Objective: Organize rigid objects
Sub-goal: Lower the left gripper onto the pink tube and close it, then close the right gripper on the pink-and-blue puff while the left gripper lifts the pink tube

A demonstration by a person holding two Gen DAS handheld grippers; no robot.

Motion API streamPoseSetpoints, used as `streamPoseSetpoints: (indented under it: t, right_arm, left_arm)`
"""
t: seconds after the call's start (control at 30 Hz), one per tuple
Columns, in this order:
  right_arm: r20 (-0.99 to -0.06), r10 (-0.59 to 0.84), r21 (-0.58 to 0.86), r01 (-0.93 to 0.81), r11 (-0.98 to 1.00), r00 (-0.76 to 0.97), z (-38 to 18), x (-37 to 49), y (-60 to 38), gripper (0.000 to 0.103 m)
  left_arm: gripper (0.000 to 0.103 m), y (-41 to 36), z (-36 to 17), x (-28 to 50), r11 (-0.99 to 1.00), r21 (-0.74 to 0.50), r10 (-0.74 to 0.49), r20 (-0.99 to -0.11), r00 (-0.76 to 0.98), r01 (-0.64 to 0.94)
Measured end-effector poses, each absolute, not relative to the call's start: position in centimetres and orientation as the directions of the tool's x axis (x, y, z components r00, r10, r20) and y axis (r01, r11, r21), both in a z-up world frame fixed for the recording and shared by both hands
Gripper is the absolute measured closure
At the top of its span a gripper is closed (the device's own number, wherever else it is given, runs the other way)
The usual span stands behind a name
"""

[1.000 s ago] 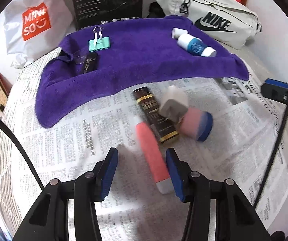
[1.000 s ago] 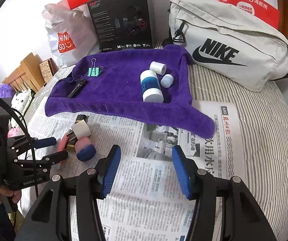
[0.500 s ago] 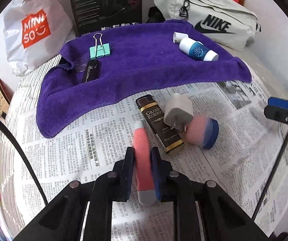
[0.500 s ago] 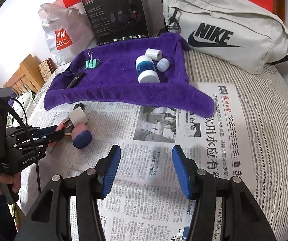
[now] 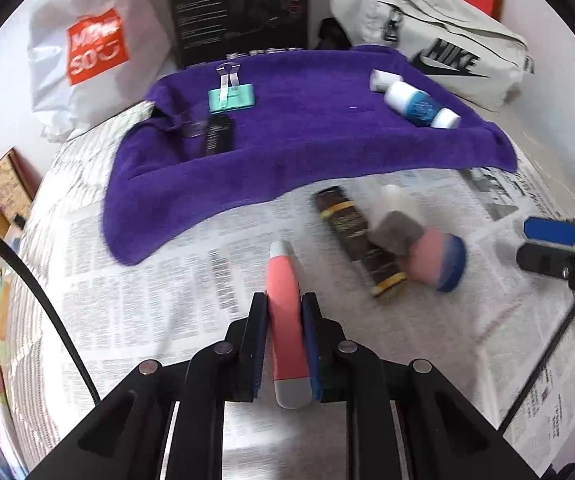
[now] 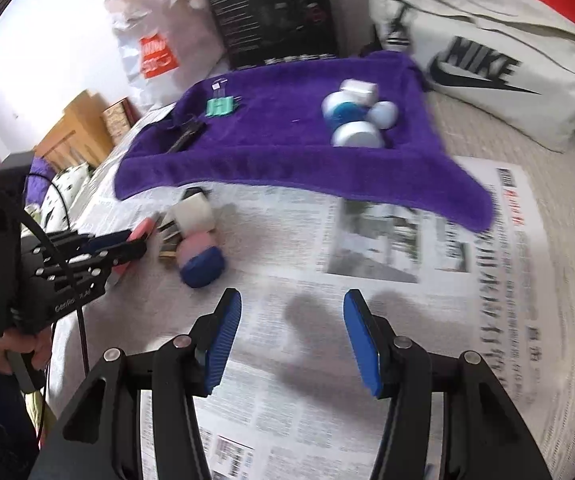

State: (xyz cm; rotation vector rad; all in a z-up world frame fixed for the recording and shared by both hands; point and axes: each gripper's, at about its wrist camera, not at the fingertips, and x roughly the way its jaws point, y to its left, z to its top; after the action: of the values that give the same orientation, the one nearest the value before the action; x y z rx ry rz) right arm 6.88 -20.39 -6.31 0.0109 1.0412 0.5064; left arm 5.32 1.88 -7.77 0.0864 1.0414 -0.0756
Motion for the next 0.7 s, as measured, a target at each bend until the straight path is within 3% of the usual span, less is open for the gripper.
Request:
streamPoseSetpoints:
  t: [0.23,0.7]
  right_arm:
    - [-0.825,0.435,0.198,-0.536,0.821,0.362,-7.4,6.9,-15.8,0.050]
    - [-0.820,0.426,0.114,-0.620,0.777,0.383,-8.1,7.2,-12.4,0.050]
  left_arm:
    - [0.085,4.1,-7.9,5.7,0.999,0.009,-0.018,-0.863,0.504,0.051]
    - [0.085,4.2,-7.9,5.6,0.999,-0.001,-0.027,-0.862,0.507,0.051]
